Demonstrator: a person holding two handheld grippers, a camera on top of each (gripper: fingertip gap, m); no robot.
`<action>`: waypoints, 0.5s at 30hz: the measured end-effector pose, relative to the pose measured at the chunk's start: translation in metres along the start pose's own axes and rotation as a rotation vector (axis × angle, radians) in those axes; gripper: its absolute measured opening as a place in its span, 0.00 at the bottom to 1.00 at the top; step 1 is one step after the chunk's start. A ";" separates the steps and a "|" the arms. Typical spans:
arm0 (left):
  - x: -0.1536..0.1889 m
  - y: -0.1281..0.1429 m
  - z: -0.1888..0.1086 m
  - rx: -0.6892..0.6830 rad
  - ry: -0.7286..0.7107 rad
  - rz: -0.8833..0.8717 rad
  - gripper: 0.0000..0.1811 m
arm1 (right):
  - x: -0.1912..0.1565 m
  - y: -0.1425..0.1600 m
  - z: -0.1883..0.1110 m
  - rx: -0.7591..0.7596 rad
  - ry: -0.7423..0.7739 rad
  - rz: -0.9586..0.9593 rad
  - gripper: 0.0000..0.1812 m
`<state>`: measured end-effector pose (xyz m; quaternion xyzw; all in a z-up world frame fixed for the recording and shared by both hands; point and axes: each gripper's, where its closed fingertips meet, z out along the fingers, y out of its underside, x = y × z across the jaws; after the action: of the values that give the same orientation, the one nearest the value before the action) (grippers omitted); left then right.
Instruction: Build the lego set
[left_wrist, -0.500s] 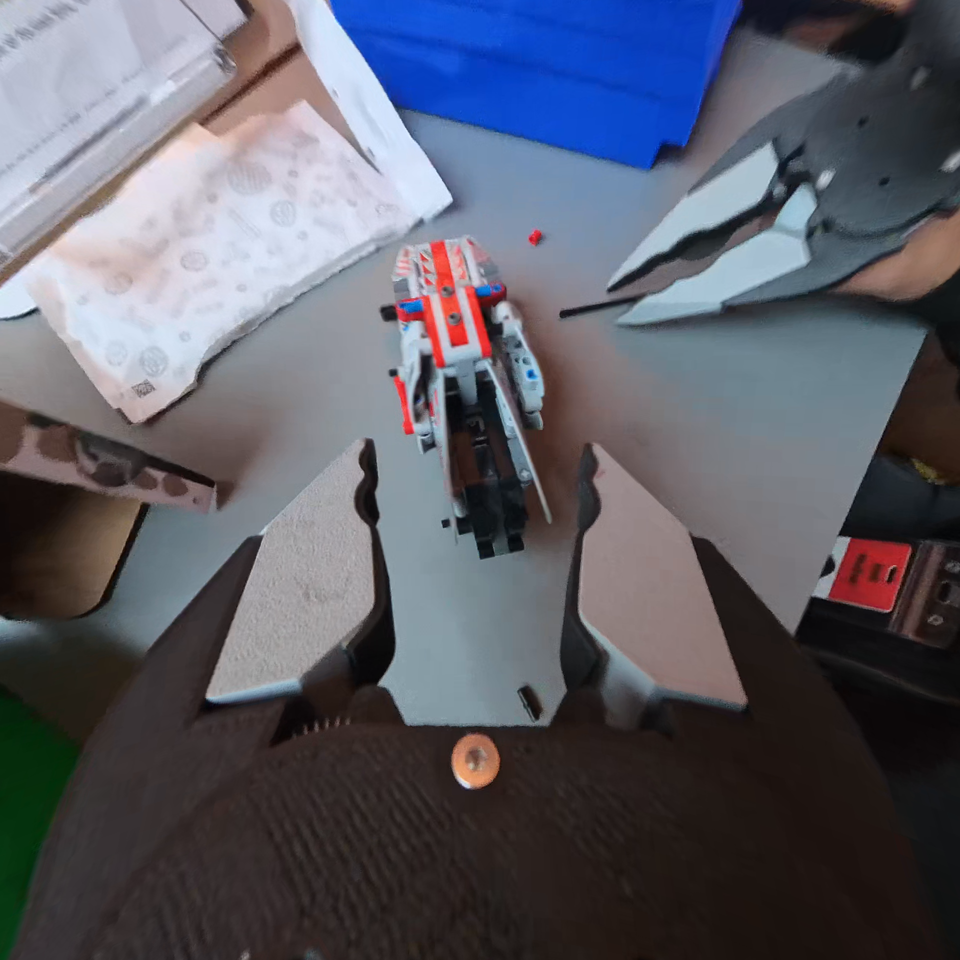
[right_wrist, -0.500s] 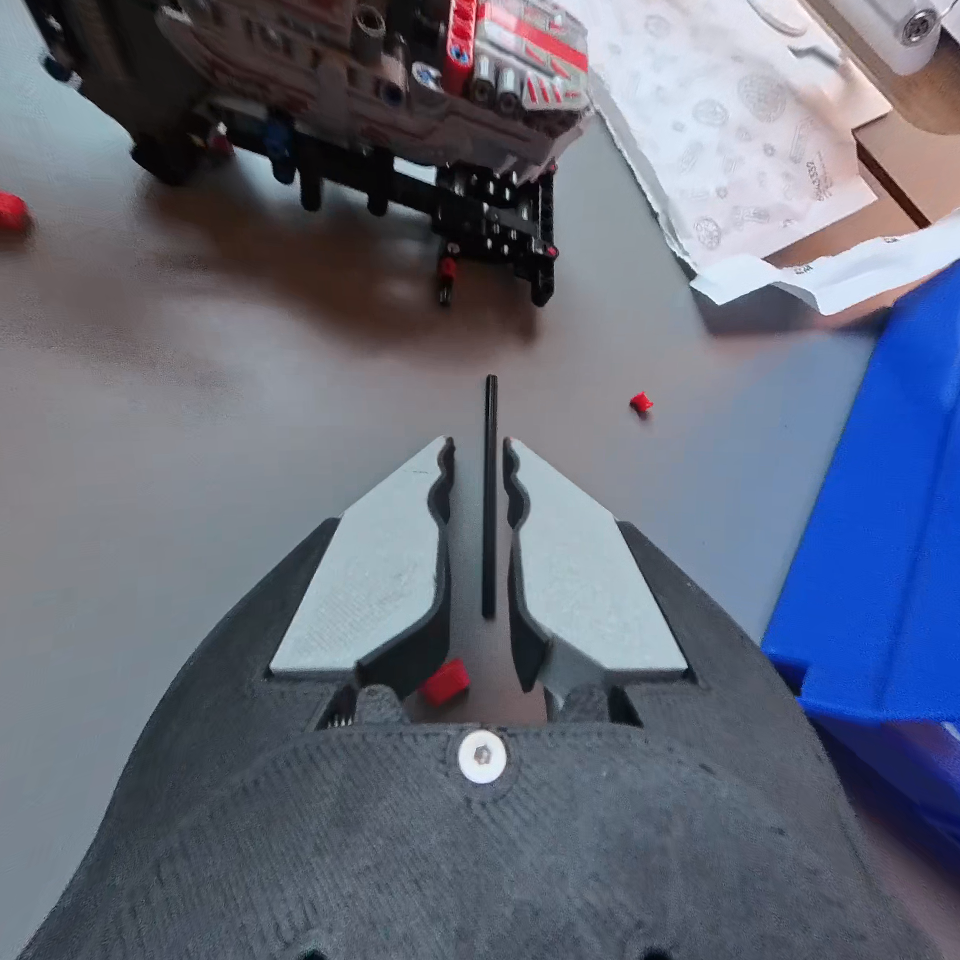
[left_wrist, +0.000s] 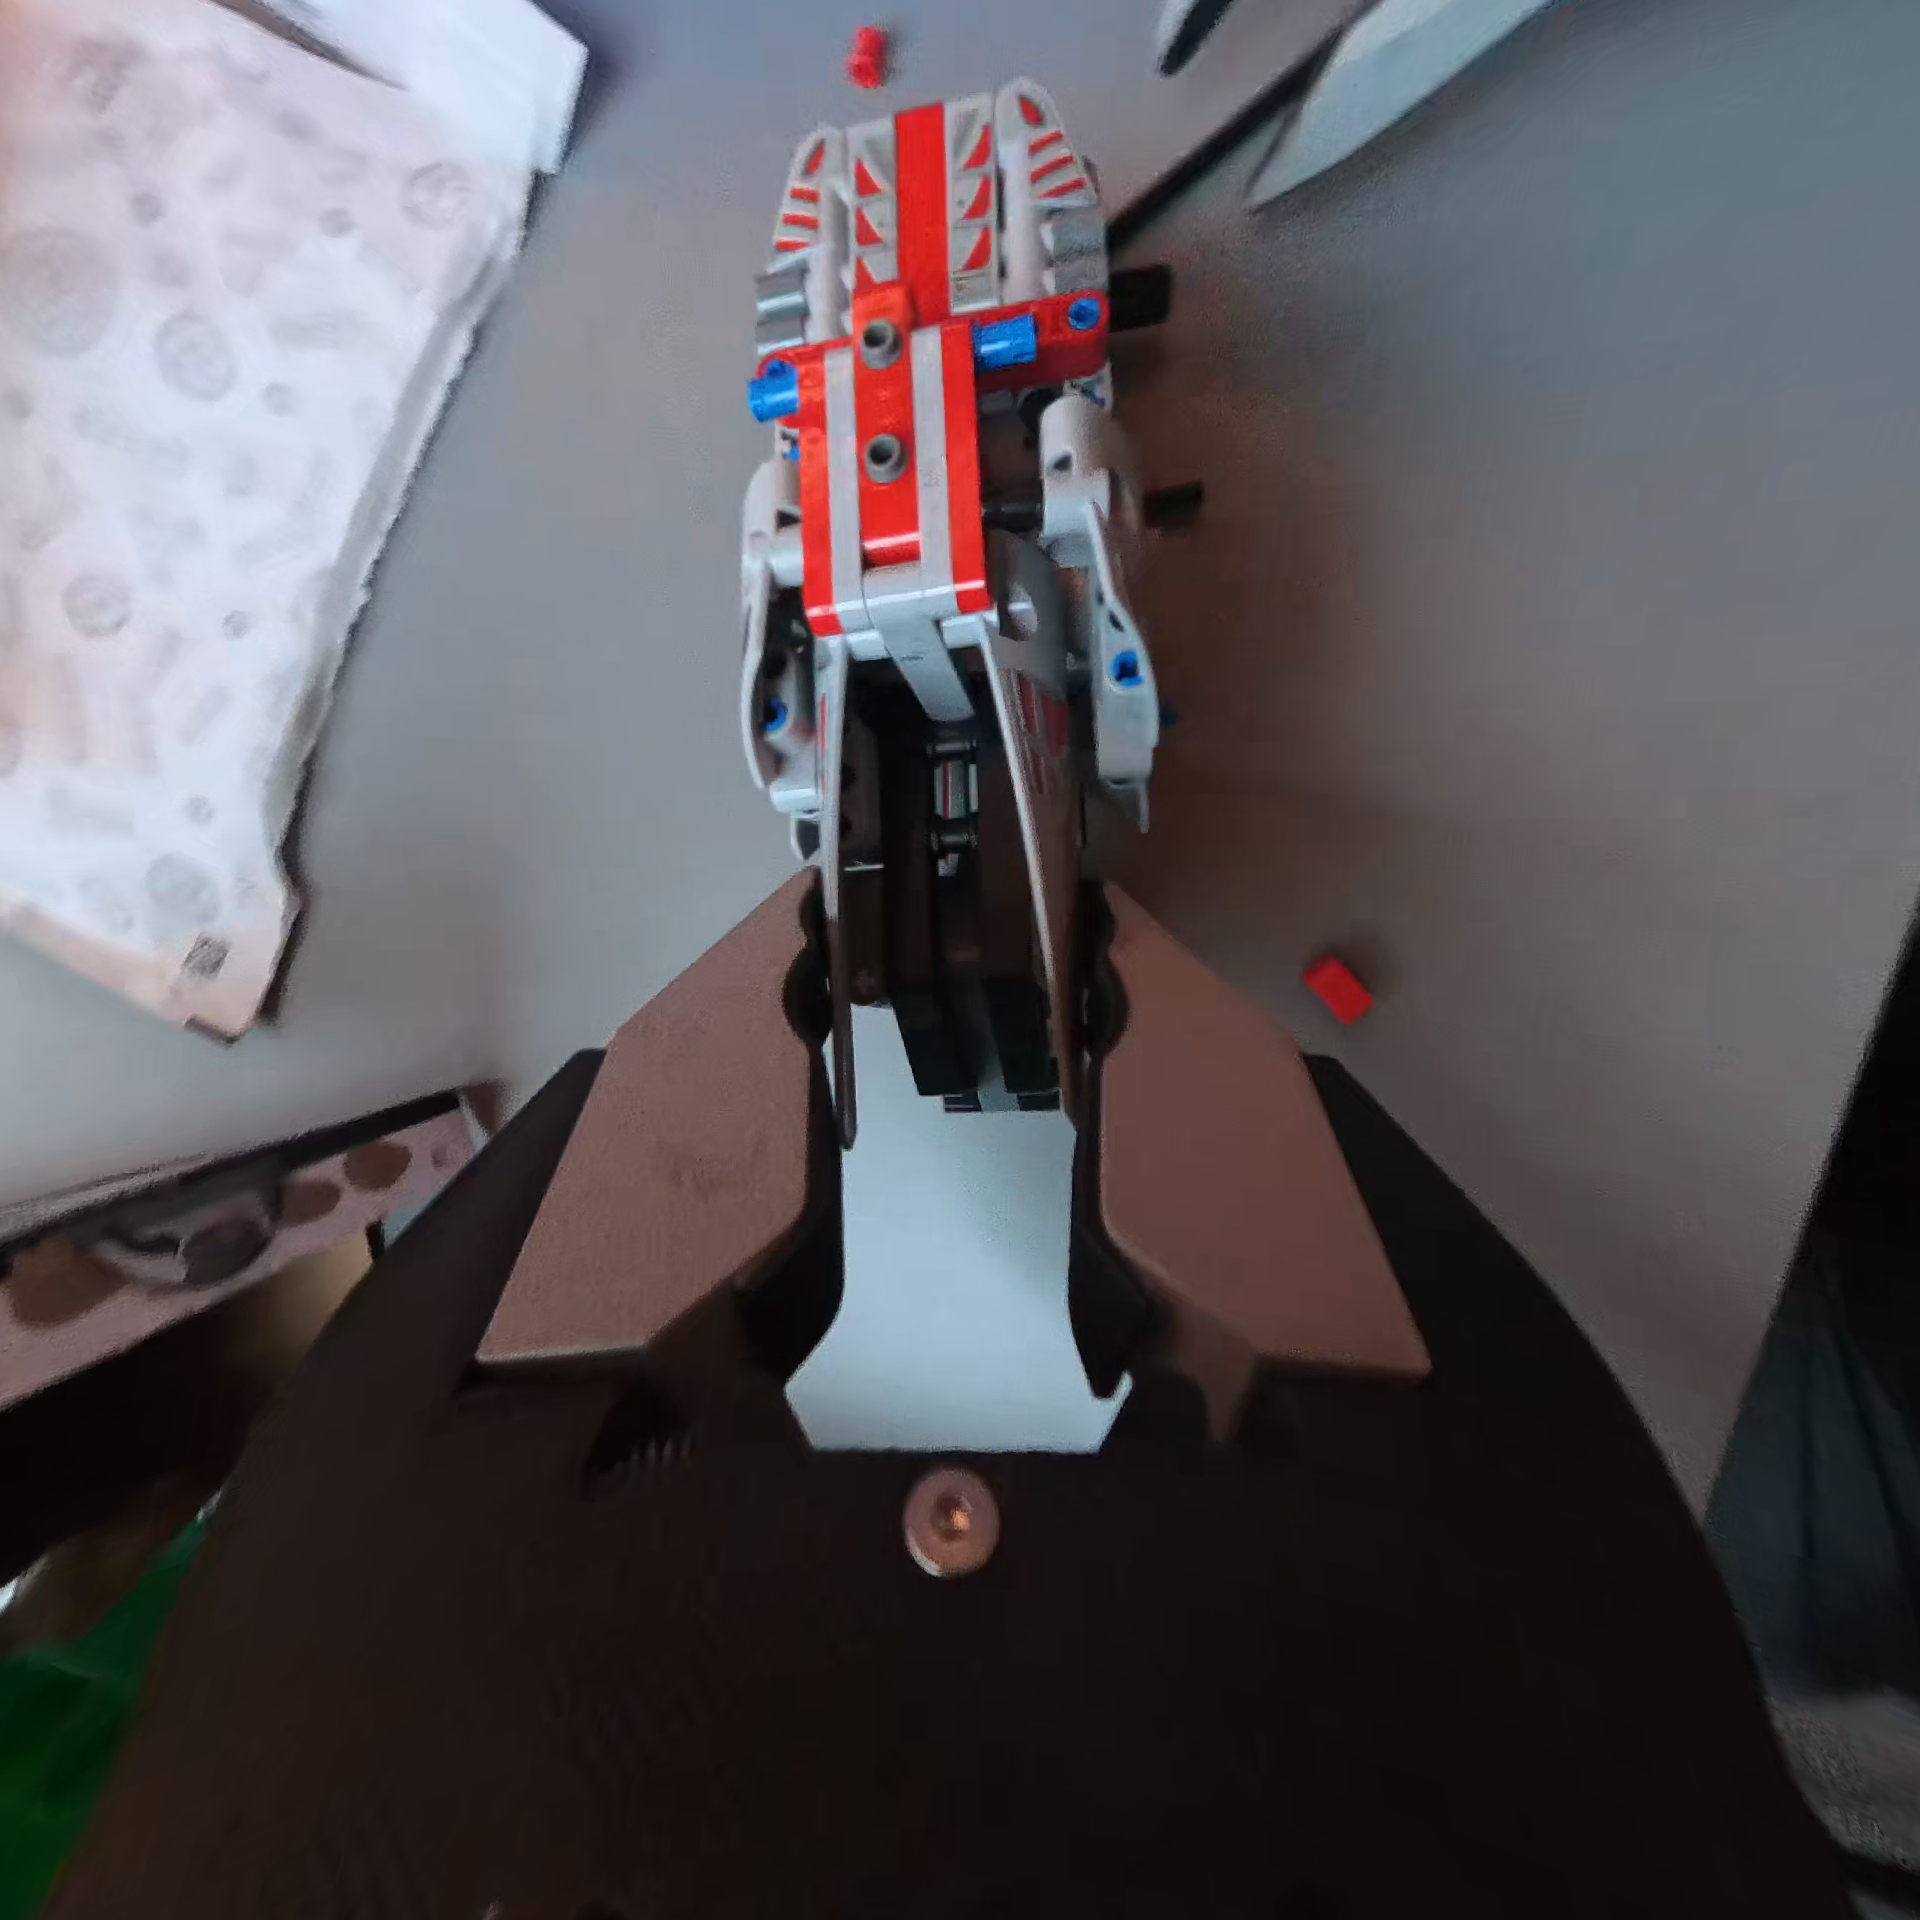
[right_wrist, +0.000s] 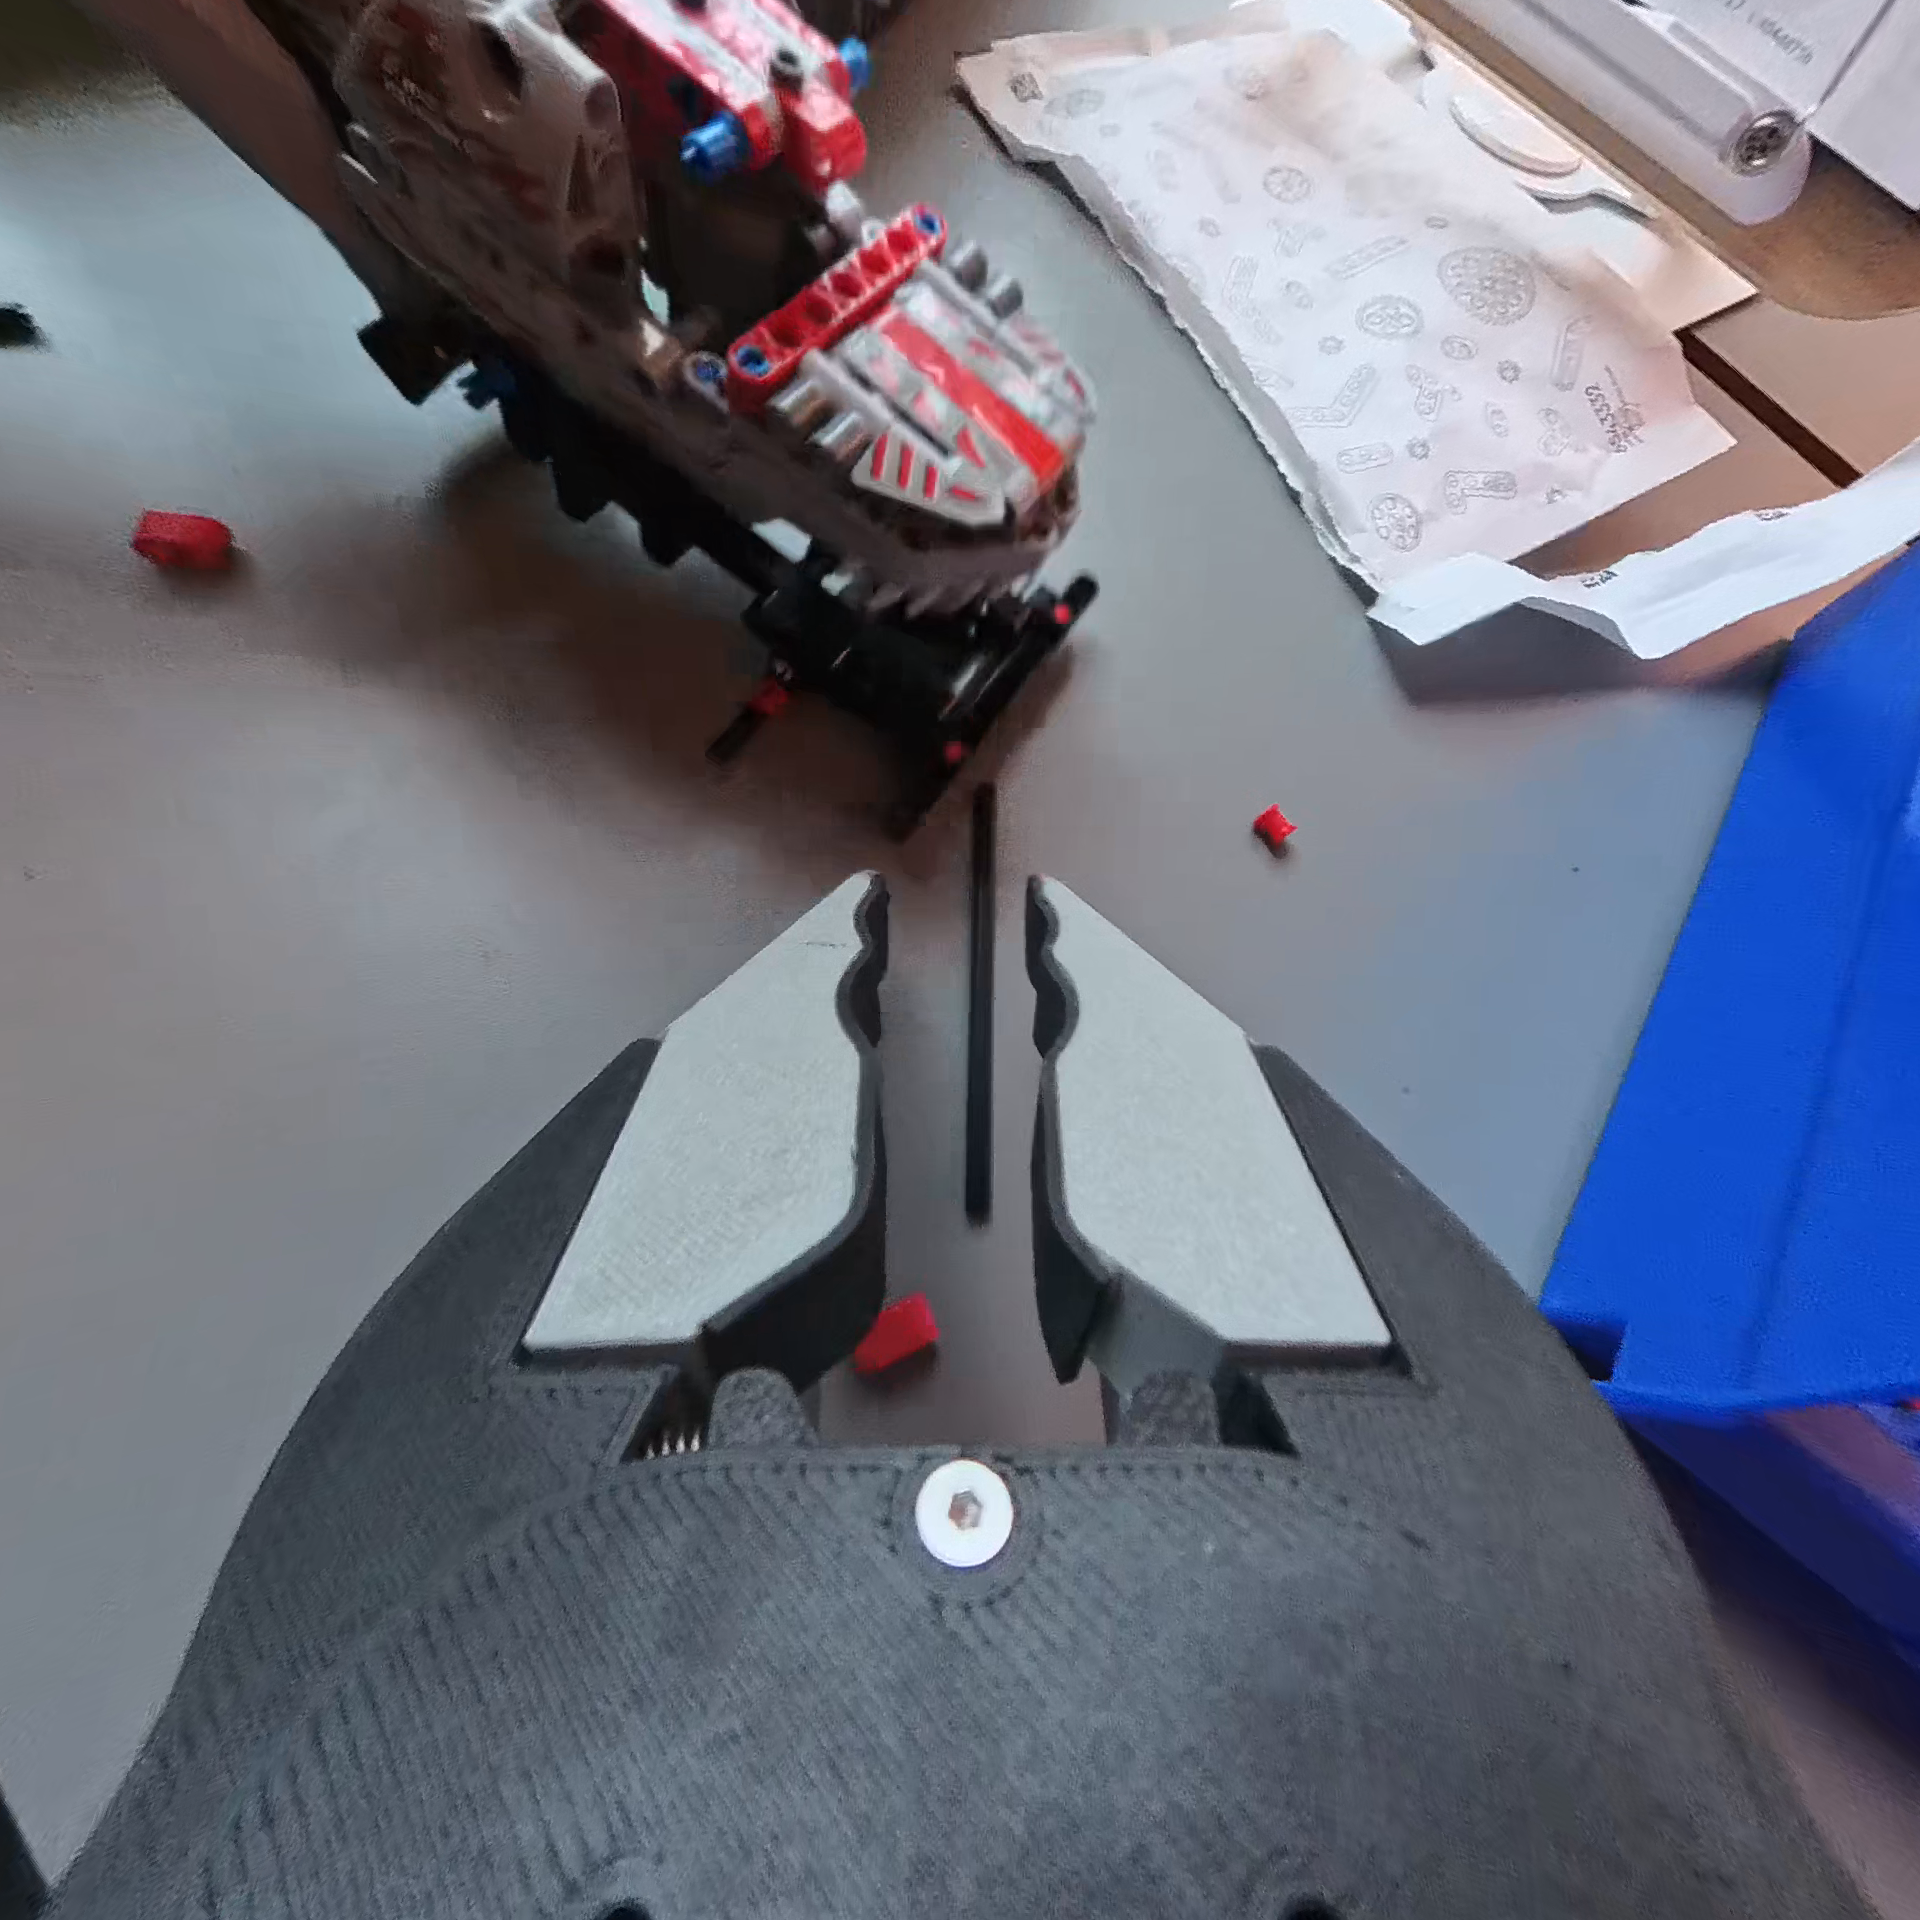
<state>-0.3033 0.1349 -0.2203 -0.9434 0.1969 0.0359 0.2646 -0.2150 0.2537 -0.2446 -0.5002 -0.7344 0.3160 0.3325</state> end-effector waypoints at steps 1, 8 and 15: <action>0.002 0.000 0.001 -0.008 0.021 0.028 0.25 | -0.004 -0.001 0.001 -0.001 -0.018 -0.010 0.13; -0.011 0.006 0.003 -0.030 0.130 -0.082 0.25 | -0.016 0.006 0.004 -0.047 -0.034 -0.124 0.14; 0.000 0.012 -0.014 0.091 0.386 -0.351 0.24 | -0.017 0.000 0.006 -0.014 -0.016 -0.117 0.13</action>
<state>-0.3084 0.1184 -0.2146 -0.9395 0.0783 -0.2001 0.2666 -0.2148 0.2371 -0.2508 -0.4562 -0.7672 0.2947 0.3411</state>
